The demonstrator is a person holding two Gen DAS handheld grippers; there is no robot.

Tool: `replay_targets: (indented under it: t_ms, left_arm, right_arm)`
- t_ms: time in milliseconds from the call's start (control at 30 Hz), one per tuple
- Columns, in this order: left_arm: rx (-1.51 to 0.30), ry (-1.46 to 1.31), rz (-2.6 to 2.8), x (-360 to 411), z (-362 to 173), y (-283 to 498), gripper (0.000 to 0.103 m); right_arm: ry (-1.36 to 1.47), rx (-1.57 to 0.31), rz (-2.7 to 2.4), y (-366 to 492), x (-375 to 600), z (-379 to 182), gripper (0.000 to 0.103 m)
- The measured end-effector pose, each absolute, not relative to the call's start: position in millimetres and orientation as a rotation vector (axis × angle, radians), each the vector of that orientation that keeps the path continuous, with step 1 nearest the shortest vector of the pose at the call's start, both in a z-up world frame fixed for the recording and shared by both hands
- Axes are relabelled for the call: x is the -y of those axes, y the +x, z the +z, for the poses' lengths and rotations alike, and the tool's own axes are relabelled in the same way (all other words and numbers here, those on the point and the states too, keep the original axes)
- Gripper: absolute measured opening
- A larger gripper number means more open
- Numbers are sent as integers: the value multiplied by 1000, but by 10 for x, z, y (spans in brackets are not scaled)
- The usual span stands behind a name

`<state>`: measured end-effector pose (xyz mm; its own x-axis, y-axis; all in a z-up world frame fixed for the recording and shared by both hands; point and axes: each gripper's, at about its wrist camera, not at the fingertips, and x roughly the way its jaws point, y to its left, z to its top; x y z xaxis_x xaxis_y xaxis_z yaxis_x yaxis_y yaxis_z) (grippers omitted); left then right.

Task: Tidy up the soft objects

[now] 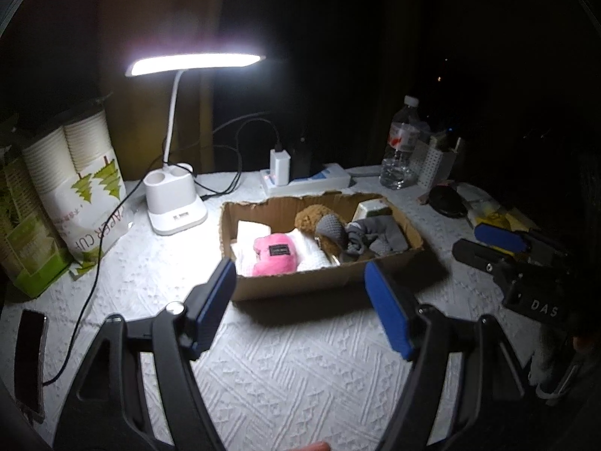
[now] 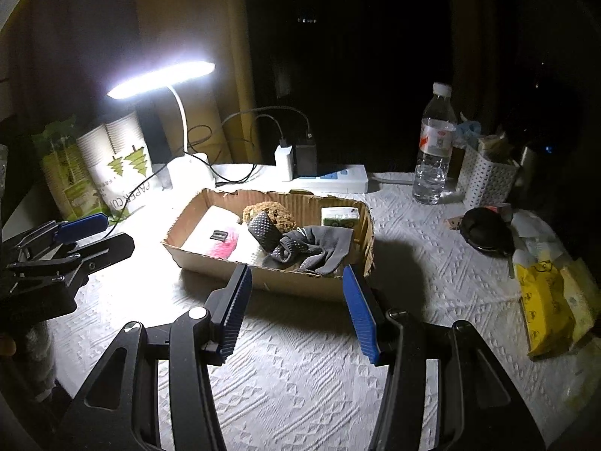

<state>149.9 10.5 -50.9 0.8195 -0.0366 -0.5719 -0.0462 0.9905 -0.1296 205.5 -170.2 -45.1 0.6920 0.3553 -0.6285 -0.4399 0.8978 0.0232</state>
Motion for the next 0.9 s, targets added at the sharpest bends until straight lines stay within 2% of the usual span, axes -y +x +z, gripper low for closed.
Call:
replay_targets:
  t_ms: [100, 200, 300, 367, 500, 567, 900]
  left_arm:
    - [-589, -142, -2, -89, -439, 1386, 76]
    - [-564, -141, -5, -83, -360, 1273, 84]
    - [-539, -139, -5, -79, -276, 1174, 85]
    - [-523, -133, -4, -77, -218, 1119, 86]
    - [-491, -115, 7, -64, -103, 1032, 89]
    - [-481, -116, 5, -63, -53, 997, 95]
    - [-423, -123, 7, -68, 221, 782, 97]
  right_arm:
    - [-135, -656, 442, 1938, 1719, -386, 53]
    - [-135, -634, 438, 1810, 1730, -302, 53]
    - [-134, -607, 430, 1689, 1738, -197, 54]
    - [-131, -588, 433, 1621, 1747, -132, 62]
    - [-131, -552, 429, 1492, 1741, 3, 63]
    - [-132, -539, 423, 1435, 1740, 74, 64]
    - [-128, -473, 398, 1152, 1758, 383, 64]
